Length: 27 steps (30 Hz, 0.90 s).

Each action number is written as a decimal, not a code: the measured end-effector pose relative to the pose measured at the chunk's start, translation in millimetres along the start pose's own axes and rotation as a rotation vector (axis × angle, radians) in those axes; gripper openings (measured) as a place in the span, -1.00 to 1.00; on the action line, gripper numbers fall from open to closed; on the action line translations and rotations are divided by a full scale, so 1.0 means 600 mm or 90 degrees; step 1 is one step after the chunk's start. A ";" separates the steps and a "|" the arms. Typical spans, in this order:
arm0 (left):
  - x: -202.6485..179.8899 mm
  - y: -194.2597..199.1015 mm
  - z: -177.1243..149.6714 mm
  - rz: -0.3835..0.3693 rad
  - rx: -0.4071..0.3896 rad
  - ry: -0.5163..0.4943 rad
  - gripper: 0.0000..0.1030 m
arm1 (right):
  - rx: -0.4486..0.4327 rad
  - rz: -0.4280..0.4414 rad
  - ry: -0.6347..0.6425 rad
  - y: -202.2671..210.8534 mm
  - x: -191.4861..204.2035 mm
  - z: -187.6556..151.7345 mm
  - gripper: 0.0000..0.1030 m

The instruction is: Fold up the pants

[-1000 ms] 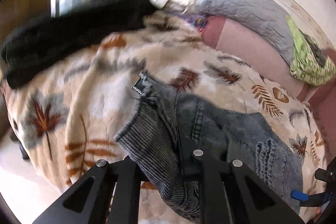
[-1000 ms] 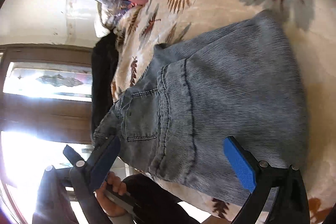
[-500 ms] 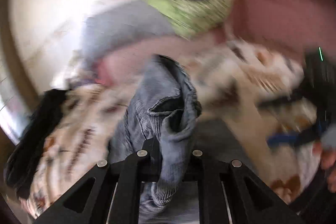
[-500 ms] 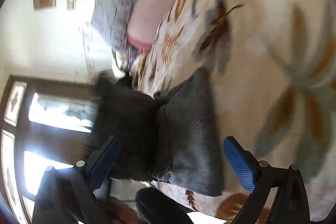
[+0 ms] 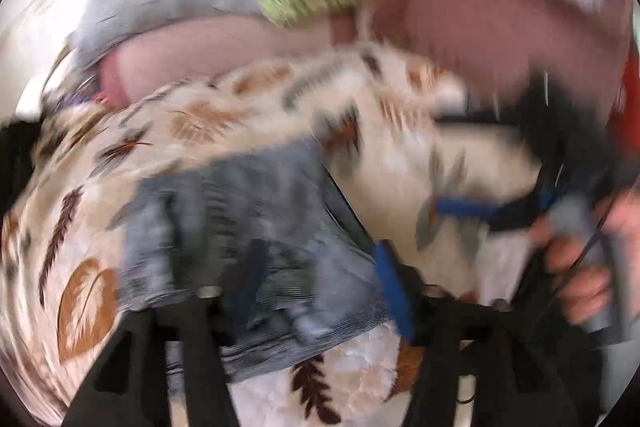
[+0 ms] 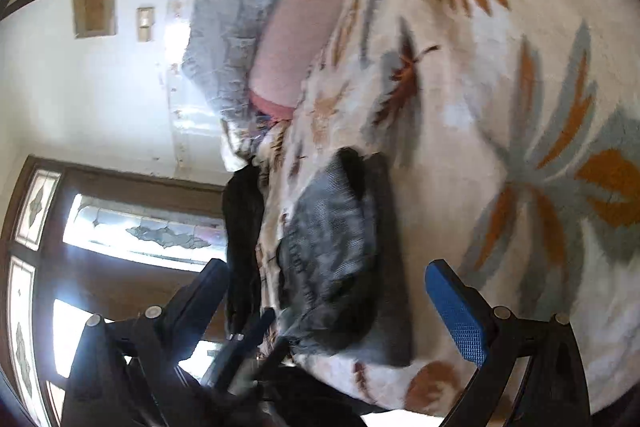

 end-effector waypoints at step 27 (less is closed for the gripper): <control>0.238 -0.045 -0.045 0.147 -0.025 0.193 0.51 | 0.107 -0.016 -0.102 -0.167 0.036 -0.119 0.73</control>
Point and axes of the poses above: each gripper's, at about its wrist camera, not at the fingertips, and y roughly against the way its jaws point, x to its left, z to its top, the point moved 5 cm from there along -y, roughly the way its jaws point, and after that the axes turned 15 degrees about y, right-handed, at the moved point
